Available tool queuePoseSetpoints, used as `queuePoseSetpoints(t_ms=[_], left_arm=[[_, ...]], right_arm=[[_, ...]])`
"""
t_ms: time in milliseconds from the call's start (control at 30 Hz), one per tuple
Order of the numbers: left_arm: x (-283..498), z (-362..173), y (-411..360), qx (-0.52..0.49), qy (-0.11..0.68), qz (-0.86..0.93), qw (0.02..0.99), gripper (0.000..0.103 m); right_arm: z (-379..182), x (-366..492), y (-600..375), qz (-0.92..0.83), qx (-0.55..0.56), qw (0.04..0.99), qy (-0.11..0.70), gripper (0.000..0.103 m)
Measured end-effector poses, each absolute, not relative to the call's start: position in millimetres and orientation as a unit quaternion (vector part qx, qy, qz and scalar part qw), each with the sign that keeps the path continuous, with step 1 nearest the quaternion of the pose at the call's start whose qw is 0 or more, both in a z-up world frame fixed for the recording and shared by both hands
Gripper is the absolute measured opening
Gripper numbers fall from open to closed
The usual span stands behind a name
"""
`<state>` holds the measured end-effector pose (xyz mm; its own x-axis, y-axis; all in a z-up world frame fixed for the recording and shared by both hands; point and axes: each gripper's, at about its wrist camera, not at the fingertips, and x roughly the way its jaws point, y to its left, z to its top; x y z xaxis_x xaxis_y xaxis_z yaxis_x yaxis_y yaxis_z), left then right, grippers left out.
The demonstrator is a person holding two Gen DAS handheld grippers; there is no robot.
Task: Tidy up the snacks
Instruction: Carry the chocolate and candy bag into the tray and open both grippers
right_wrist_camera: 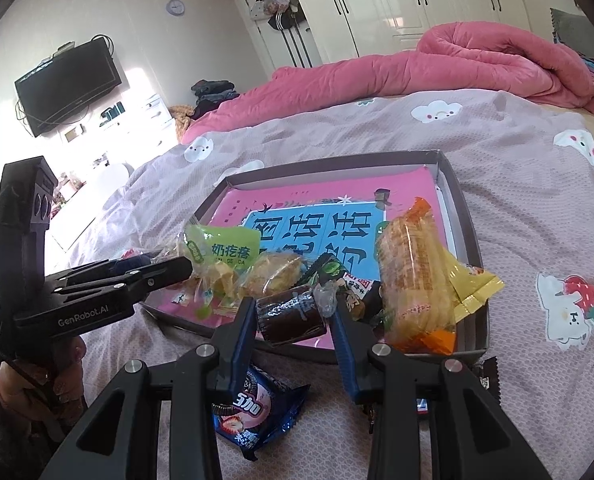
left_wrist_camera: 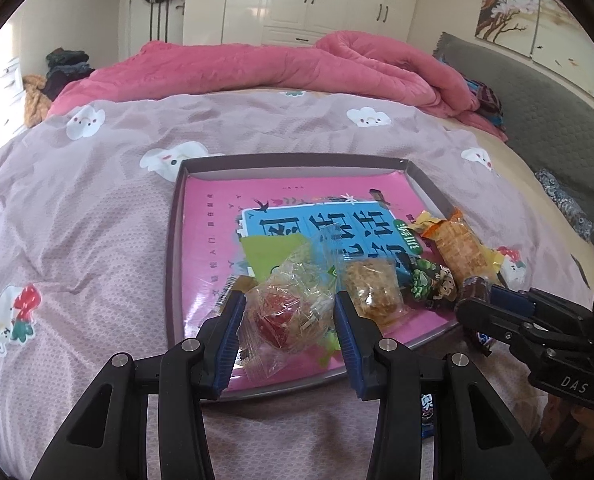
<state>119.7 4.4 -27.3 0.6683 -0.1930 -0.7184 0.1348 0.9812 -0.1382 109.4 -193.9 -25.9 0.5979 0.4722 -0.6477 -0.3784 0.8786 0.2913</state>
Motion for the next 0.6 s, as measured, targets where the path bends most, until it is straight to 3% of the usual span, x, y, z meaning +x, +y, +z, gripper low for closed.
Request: queuePoseSetpoints(t_ms=[600], left_arm=[[120.4, -26.1, -21.9, -0.015, 0.391, -0.126, 0.912, 0.046]], right_arm=[[-34.3, 116.5, -191.1, 0.230, 0.057, 0.889, 0.392, 0.037]])
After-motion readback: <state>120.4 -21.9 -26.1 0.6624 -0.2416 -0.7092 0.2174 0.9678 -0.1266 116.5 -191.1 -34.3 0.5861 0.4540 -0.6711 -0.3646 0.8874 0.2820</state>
